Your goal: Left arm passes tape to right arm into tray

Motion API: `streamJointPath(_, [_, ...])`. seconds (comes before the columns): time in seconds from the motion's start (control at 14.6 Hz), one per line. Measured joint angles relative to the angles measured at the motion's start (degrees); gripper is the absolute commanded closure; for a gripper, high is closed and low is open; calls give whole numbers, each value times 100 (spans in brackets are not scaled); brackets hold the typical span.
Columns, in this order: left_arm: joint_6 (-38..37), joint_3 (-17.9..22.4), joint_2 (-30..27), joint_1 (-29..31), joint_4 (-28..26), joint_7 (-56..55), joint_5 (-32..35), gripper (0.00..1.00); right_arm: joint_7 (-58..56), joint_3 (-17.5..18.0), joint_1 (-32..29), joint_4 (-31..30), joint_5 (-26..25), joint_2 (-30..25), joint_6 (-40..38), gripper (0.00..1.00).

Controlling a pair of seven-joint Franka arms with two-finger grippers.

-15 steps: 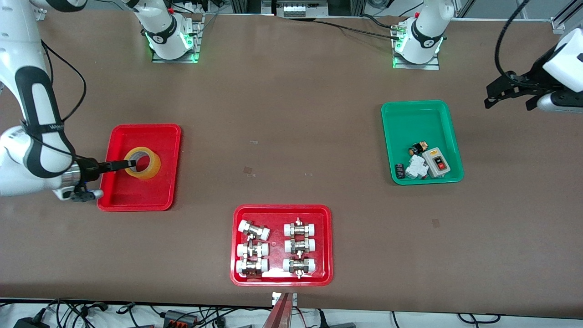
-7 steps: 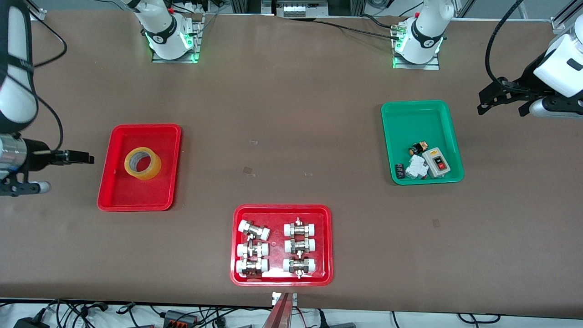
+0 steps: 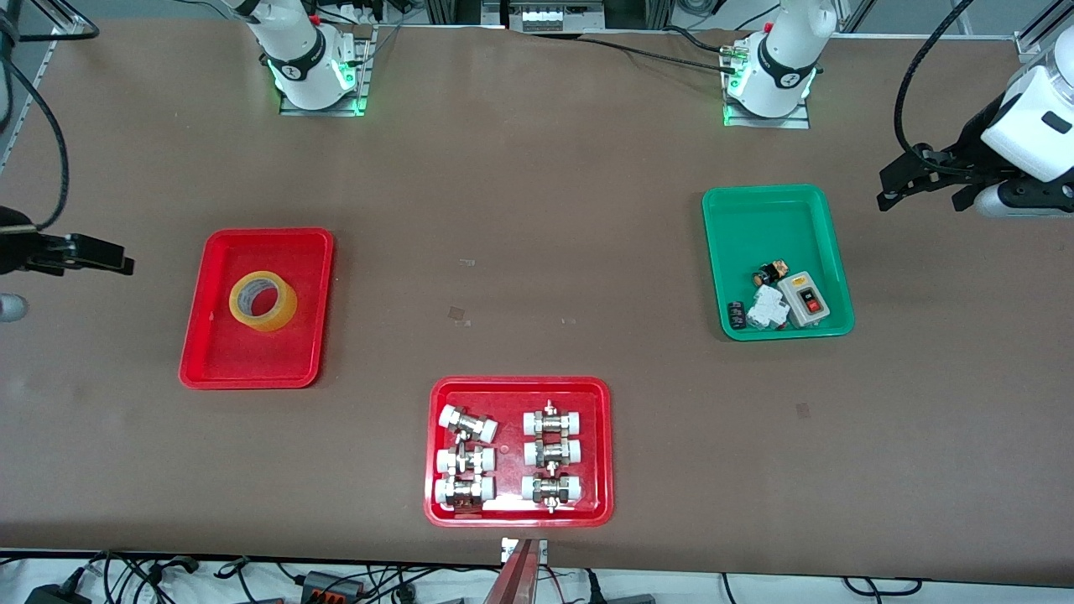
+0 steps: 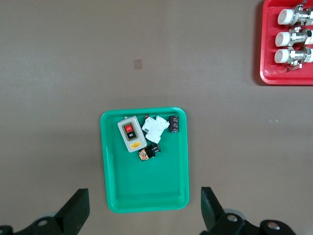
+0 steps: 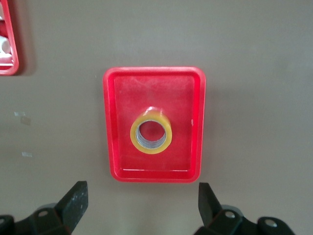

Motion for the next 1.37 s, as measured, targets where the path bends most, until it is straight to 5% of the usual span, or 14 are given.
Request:
streamJointPath(0.82, [-19,67,20,71,0,195,105,0,500,-479,399,-55,-10,-80,875,0])
streamJointPath(1.37, [-21,18,19,51,1,247,105,0,472,-527,469,-1419,-191,-982,1301,0])
